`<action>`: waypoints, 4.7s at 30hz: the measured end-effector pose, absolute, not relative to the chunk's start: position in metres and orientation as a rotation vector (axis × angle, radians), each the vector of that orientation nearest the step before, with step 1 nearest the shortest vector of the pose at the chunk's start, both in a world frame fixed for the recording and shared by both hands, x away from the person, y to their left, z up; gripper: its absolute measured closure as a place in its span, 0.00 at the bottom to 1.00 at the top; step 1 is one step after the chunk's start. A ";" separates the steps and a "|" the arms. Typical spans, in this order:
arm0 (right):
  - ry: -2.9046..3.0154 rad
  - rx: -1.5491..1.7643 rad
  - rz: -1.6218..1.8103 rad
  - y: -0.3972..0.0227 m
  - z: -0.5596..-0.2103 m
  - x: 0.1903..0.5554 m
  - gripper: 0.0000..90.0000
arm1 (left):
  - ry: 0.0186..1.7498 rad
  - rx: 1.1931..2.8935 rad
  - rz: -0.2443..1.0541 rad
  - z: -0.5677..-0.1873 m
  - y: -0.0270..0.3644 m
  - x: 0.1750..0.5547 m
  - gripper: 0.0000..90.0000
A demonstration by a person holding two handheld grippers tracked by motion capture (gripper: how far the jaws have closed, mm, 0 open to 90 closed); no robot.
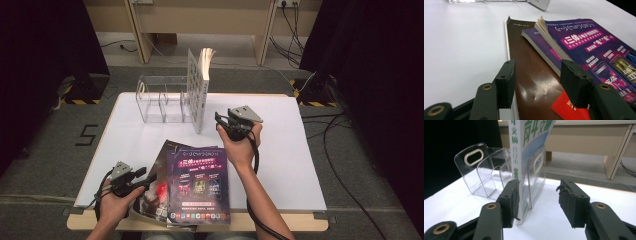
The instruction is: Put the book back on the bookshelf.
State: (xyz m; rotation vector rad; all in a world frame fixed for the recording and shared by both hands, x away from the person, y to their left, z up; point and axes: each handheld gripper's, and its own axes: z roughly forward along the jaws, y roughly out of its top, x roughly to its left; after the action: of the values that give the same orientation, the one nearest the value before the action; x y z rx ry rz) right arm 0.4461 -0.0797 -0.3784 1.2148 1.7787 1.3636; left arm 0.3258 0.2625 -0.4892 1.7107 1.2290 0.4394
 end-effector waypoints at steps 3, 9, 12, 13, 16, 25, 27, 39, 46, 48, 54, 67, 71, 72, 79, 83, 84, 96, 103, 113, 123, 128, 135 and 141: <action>1.799 1.221 1.361 -0.079 -0.383 0.442 0.57 | 1.223 1.709 0.436 -0.488 0.261 0.326 0.51; 1.828 1.236 1.353 -0.079 -0.390 0.437 0.57 | 1.200 1.710 0.431 -0.485 0.256 0.327 0.51; 1.835 1.243 1.354 -0.081 -0.392 0.435 0.57 | 1.190 1.716 0.424 -0.483 0.252 0.328 0.50; 1.841 1.252 1.356 -0.081 -0.393 0.434 0.57 | 1.186 1.718 0.422 -0.483 0.251 0.329 0.50; 1.853 1.259 1.362 -0.082 -0.394 0.432 0.57 | 1.184 1.718 0.411 -0.482 0.248 0.330 0.49; 1.942 1.333 1.333 -0.089 -0.408 0.425 0.58 | 1.160 1.725 0.370 -0.477 0.231 0.340 0.47; 1.956 1.343 1.324 -0.090 -0.411 0.424 0.58 | 1.156 1.732 0.360 -0.477 0.226 0.343 0.47; 2.077 1.443 1.255 -0.097 -0.435 0.416 0.59 | 1.177 1.757 0.317 -0.479 0.221 0.356 0.49; 2.148 1.502 1.208 -0.102 -0.449 0.413 0.59 | 1.163 1.766 0.312 -0.474 0.216 0.360 0.51; 2.171 1.518 1.199 -0.102 -0.452 0.412 0.59 | 1.163 1.769 0.312 -0.473 0.214 0.361 0.51; 2.213 1.571 1.171 -0.104 -0.462 0.411 0.59 | 1.173 1.795 0.301 -0.474 0.211 0.364 0.51; 2.282 1.648 1.143 -0.106 -0.475 0.409 0.58 | 1.183 1.842 0.280 -0.478 0.204 0.368 0.51; 2.290 1.658 1.140 -0.106 -0.477 0.409 0.59 | 1.192 1.855 0.277 -0.480 0.205 0.369 0.52; 2.291 1.663 1.140 -0.107 -0.477 0.409 0.59 | 1.191 1.856 0.277 -0.479 0.205 0.369 0.52; 2.303 1.668 1.136 -0.107 -0.479 0.408 0.58 | 1.185 1.842 0.287 -0.470 0.206 0.370 0.51; 2.305 1.676 1.134 -0.107 -0.479 0.408 0.58 | 1.181 1.844 0.284 -0.469 0.204 0.370 0.51; 2.305 1.672 1.133 -0.107 -0.479 0.408 0.58 | 1.180 1.846 0.284 -0.468 0.203 0.369 0.51; 2.310 1.673 1.130 -0.107 -0.479 0.408 0.58 | 1.155 1.831 0.321 -0.449 0.202 0.370 0.50; 2.309 1.675 1.130 -0.107 -0.479 0.407 0.57 | 1.156 1.852 0.330 -0.449 0.198 0.372 0.50; 2.305 1.698 1.140 -0.107 -0.481 0.408 0.56 | 1.221 1.906 0.290 -0.477 0.194 0.375 0.53; 2.310 1.747 1.165 -0.109 -0.482 0.411 0.54 | 1.222 1.931 0.276 -0.484 0.191 0.377 0.56; 2.326 1.751 1.161 -0.109 -0.482 0.414 0.53 | 1.222 1.930 0.272 -0.484 0.191 0.377 0.57; 2.307 1.783 1.182 -0.111 -0.483 0.414 0.58 | 1.226 1.931 0.277 -0.484 0.190 0.377 0.59; 2.279 1.850 1.235 -0.117 -0.484 0.416 0.64 | 1.230 1.935 0.273 -0.484 0.191 0.377 0.60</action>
State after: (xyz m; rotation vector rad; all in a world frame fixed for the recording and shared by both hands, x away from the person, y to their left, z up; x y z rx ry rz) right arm 0.4158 -0.1168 -0.4843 1.8500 2.2788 1.2346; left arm 0.3773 0.1911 -0.4841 1.9348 1.2299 0.2731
